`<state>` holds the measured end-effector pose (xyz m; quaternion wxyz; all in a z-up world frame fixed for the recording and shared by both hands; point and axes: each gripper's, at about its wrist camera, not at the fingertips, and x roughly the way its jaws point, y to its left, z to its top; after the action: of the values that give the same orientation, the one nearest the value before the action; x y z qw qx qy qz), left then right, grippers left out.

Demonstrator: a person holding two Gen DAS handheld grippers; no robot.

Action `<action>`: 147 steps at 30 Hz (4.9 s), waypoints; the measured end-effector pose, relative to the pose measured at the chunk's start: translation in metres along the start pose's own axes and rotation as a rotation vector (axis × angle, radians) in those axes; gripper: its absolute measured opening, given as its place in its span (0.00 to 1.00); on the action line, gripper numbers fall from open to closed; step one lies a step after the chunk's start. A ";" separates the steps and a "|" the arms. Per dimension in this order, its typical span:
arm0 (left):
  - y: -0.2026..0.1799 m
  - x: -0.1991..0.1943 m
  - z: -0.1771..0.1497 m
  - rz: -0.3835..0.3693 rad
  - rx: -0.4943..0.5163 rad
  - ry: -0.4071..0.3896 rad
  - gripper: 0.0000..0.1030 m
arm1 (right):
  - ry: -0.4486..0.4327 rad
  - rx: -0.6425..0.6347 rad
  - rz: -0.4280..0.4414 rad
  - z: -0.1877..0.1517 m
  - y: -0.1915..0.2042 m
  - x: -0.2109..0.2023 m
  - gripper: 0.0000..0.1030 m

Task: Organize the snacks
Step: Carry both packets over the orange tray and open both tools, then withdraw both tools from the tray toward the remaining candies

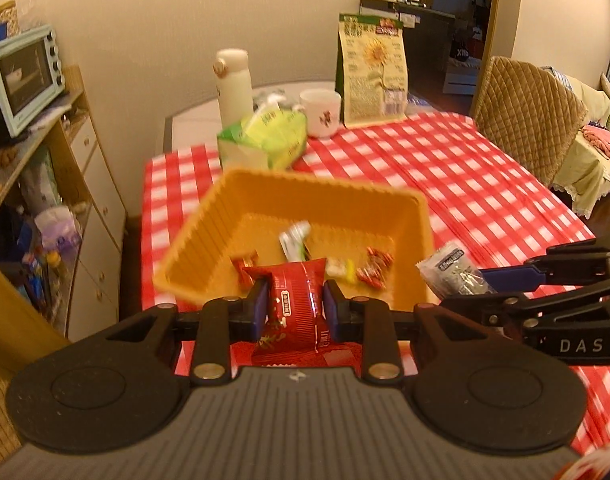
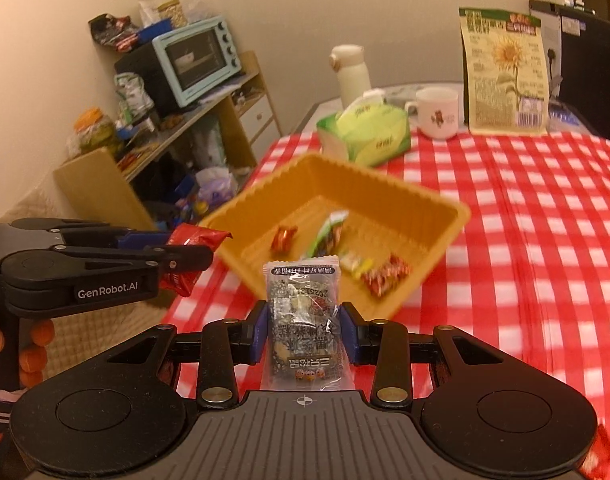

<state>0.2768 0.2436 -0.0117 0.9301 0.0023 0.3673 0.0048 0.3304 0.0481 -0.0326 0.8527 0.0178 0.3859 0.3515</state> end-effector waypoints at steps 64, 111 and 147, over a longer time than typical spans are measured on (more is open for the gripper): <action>0.044 0.132 0.052 -0.038 0.017 0.128 0.47 | 0.022 0.056 -0.123 0.067 -0.041 0.120 0.41; -0.043 -0.053 -0.021 0.014 -0.044 0.041 0.79 | -0.037 0.051 -0.070 -0.040 -0.018 -0.080 0.83; -0.182 -0.099 -0.110 -0.072 -0.002 0.129 0.80 | 0.043 0.146 -0.170 -0.164 -0.092 -0.194 0.84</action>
<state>0.1306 0.0607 -0.0262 0.9041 -0.0121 0.4262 -0.0281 0.1858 -0.1796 -0.0504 0.8673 0.0394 0.4290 0.2494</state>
